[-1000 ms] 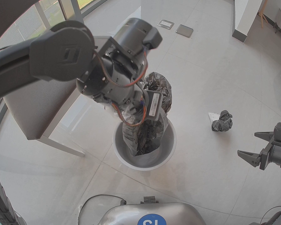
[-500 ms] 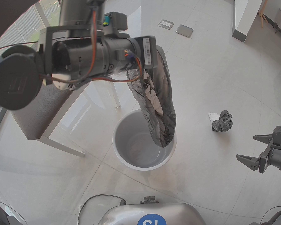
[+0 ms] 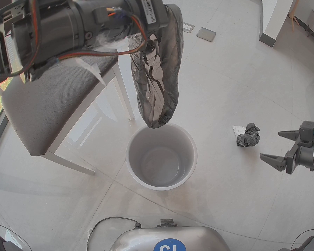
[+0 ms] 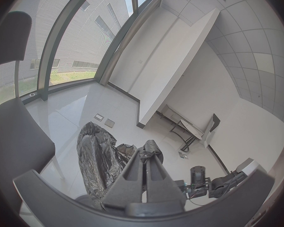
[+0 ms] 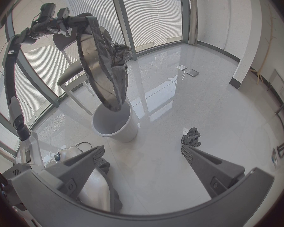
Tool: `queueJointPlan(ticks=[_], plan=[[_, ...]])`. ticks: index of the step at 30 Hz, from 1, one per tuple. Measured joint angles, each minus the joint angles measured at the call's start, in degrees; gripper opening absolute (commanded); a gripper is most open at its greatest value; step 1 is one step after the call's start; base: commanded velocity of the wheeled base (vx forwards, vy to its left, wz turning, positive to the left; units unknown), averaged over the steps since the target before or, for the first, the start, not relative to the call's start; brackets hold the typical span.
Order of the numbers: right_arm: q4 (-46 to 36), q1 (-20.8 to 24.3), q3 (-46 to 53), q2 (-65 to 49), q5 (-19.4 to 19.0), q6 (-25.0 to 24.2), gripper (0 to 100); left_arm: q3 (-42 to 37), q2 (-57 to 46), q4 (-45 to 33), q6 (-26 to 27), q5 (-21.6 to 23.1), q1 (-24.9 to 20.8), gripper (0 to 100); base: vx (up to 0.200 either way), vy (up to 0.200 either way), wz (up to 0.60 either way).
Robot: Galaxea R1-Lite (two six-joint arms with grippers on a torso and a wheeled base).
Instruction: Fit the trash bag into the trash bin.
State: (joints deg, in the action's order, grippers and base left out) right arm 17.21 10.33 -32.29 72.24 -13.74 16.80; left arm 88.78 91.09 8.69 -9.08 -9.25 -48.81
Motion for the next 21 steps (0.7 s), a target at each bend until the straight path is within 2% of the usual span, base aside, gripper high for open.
queueJointPlan(ticks=[9, 21], plan=[[0.4, 2.7, -11.1, 9.7, 0.1, 0.2, 100, 3.4, 0.1, -0.5, -0.1, 0.1, -3.0, 0, 0.0, 0.0, 0.0], [2.7, 11.5, -20.0, 21.2, 0.4, -1.7, 100, 7.1, 0.9, -1.8, -0.5, 0.1, -3.9, 0, 0.0, 0.0, 0.0]])
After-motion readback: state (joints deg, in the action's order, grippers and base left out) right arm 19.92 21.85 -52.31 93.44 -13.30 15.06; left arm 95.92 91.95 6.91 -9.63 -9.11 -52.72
